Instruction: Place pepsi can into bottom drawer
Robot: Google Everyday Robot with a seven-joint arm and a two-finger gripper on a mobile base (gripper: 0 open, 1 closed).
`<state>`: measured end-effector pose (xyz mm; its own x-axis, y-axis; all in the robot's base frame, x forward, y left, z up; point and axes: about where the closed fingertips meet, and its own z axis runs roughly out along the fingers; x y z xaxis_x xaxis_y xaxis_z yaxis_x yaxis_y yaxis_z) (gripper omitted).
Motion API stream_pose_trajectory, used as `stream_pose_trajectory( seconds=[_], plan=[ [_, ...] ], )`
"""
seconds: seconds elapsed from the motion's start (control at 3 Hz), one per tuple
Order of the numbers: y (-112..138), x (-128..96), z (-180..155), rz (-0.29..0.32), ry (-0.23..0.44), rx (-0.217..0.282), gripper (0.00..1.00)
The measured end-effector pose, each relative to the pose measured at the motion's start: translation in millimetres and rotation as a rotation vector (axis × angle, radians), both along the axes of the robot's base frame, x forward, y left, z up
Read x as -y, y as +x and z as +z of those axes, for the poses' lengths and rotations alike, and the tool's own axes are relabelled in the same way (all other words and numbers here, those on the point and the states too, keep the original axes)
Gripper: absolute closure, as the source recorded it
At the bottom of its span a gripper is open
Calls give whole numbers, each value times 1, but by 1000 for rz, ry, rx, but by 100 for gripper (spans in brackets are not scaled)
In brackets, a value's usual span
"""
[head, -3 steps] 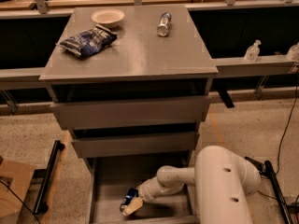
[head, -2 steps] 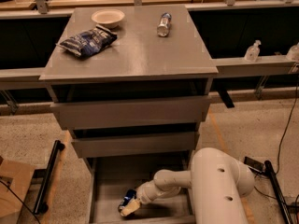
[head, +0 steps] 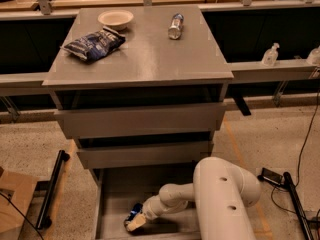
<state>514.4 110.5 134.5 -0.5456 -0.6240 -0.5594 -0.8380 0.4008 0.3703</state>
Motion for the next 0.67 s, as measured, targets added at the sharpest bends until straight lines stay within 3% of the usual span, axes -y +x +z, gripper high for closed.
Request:
stream_pose_trajectory(
  seconds=[0.33,0.67],
  plan=[
    [-1,1,0,-6,1,3,5],
    [-3,0,-1,-5,1,2,0]
  ],
)
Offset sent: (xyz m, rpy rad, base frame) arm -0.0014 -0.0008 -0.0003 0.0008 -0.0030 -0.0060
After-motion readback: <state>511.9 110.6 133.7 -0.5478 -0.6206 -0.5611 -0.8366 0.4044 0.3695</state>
